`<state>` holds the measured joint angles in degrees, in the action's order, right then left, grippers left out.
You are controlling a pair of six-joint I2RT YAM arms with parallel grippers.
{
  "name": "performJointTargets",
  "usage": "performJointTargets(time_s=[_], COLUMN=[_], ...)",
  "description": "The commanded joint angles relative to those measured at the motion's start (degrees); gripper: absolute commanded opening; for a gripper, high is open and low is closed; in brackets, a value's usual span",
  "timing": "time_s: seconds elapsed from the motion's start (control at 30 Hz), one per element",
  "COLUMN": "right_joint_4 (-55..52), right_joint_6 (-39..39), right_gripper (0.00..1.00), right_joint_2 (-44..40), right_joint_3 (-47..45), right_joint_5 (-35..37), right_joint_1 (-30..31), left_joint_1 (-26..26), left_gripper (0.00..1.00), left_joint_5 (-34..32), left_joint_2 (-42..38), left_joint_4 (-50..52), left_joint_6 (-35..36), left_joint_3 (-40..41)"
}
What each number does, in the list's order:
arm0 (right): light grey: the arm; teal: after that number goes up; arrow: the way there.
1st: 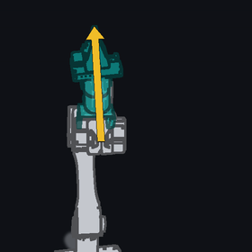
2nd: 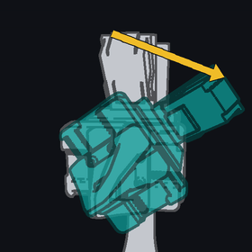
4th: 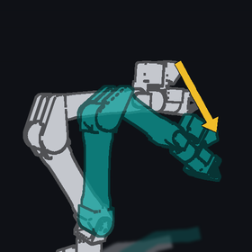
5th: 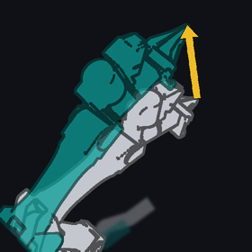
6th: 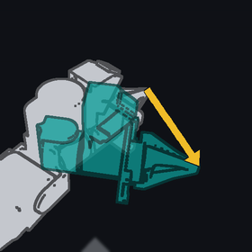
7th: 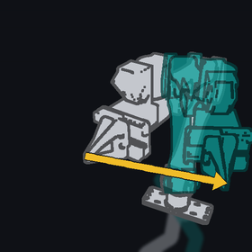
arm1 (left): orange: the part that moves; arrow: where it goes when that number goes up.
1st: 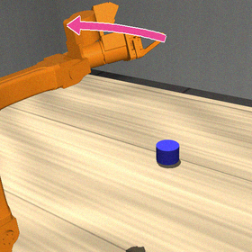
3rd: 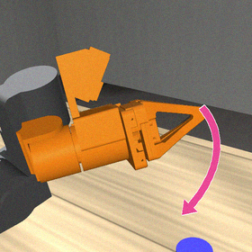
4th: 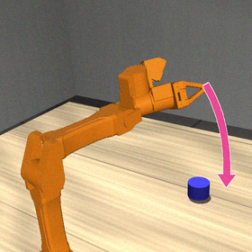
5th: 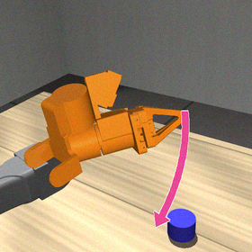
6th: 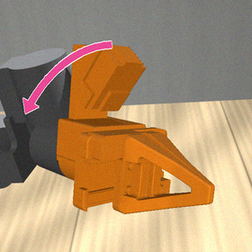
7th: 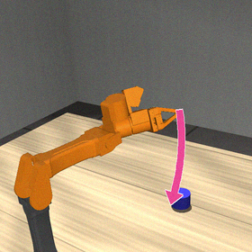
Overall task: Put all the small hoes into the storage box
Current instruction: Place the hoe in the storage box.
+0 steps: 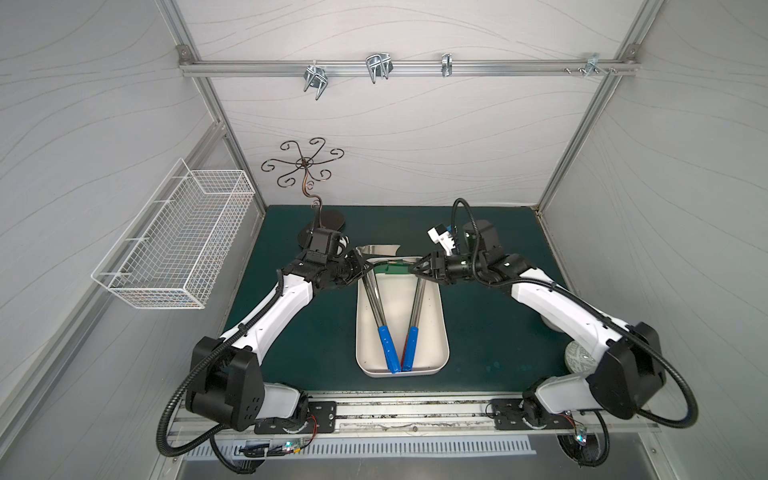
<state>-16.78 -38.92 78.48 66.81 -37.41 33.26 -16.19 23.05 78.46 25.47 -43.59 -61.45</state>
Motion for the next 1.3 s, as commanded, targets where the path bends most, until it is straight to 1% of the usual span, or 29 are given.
performJointTargets(time_s=[0.0,0.07,0.13,0.37,0.5,0.73,0.87,1.27], right_joint_4=[-10.82,-12.91,-14.23,-14.95,-15.44,-16.34,-16.36,-16.45], right_joint_6=[7.29,8.83,9.93,11.27,12.0,12.84,12.85,12.94], right_gripper=[0.52,0.52,0.52,0.52,0.52,0.52,0.52,0.51], right_joint_2=[-3.64,-4.68,-5.42,-6.85,-7.4,-8.17,-8.22,-7.38], right_joint_3=[1.57,1.53,1.08,-1.97,-2.64,-3.37,-3.75,-3.26], right_joint_5=[8.17,8.4,8.36,6.8,6.41,6.04,5.86,5.07], right_joint_1=[-2.46,-4.19,-5.61,-8.06,-8.47,-8.98,-9.08,-9.15], left_joint_1=[0.19,0.19,0.1,-0.47,-0.77,-0.87,-0.87,-1.73], left_gripper=[0.0,0.0,0.0,0.0,0.0,0.0,0.0,0.0], left_joint_5=[-5.39,-8.32,-10.34,-13.58,-14.06,-14.42,-14.11,-11.92], left_joint_2=[0.57,2.32,4.04,9.27,12.4,15.6,16.11,21.22], left_joint_4=[8.79,14.59,18.18,18.18,16.8,17.71,18.1,18.6], left_joint_6=[3.54,4.6,4.95,3.53,3.23,5.61,6.49,6.5], left_joint_3=[-8.18,-11.38,-13.89,-16.54,-18.0,-22.18,-23.79,-26.69])
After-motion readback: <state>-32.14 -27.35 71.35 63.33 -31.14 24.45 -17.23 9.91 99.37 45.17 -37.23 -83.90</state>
